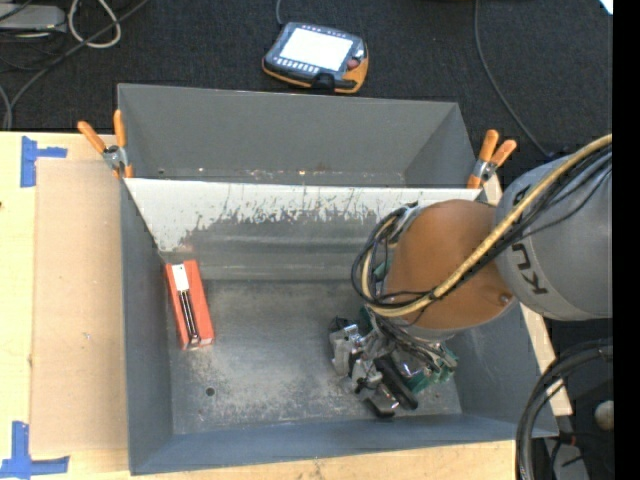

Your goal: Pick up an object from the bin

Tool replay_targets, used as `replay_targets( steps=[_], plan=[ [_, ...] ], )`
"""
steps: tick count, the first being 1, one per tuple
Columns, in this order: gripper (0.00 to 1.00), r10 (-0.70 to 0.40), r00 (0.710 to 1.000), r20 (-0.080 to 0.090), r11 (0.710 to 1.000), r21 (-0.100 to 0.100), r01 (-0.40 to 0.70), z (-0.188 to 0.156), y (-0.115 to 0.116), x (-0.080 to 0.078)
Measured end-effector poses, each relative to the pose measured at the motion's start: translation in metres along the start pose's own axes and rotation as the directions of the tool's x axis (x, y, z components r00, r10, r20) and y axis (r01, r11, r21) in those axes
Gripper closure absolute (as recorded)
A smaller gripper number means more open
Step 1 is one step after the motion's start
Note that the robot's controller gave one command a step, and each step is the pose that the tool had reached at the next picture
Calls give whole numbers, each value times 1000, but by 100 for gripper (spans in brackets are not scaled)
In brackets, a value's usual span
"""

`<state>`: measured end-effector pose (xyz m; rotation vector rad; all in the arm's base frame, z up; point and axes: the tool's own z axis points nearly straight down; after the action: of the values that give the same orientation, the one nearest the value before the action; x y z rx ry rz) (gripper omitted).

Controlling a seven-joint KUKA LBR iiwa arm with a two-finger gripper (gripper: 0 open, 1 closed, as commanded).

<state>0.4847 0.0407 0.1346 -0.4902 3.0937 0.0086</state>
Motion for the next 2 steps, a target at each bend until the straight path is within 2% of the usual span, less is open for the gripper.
replay_targets(
  steps=[1,2],
  plan=[
    [100,-109,994,-3,994,-1,109,-93,-37,-24],
    [100,28,1000,-7,1000,2,-28,-31,-63,8]
  ],
)
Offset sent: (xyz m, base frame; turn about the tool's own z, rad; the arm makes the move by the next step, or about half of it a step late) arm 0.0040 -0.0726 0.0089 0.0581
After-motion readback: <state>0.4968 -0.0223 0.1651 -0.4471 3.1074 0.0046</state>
